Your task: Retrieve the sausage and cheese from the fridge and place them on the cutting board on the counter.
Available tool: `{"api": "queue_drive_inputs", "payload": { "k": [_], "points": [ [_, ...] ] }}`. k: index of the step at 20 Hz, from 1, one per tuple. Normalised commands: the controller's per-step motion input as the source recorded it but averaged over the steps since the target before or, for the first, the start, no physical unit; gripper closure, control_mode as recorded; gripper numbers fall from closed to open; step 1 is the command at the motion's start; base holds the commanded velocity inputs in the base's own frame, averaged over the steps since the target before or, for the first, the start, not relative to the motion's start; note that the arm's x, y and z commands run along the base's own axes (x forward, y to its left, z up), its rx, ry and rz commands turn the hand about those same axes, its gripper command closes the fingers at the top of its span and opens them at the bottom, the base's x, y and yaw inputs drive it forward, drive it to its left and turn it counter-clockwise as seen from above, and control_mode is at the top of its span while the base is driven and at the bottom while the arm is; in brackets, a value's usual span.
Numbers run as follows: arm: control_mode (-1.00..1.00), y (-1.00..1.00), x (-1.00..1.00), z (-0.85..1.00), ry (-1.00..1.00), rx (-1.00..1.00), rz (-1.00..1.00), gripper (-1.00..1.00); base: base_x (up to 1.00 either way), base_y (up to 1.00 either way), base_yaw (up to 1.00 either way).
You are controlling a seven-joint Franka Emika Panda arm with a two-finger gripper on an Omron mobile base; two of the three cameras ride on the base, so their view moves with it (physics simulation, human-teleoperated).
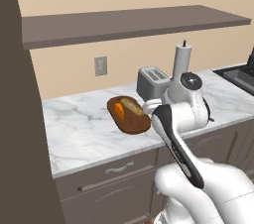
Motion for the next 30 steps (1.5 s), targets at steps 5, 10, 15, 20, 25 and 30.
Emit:
{"api": "queue_drive_inputs", "payload": {
  "k": [5,10,15,20,25,30],
  "points": [
    [-1.0,-0.05,-0.51,0.41,-0.1,0.08,0.0,-1.0,0.0,0.0,0.0],
    [-1.0,0.0,0.03,0.0,0.0,0.0,0.0,-1.0,0.0,0.0,0.0],
    [-1.0,0.0,0.0,0.0,0.0,0.0,0.0,-1.0,0.0,0.0,0.0],
    [-1.0,0.0,0.0,0.0,0.0,0.0,0.0,-1.0,0.0,0.0,0.0],
    [1.0,0.0,0.0,0.0,0.0,0.0,0.0,-1.0,0.0,0.0,0.0],
    [1.0,0.0,0.0,0.0,0.0,0.0,0.0,-1.0,0.0,0.0,0.0]
  ]
}}
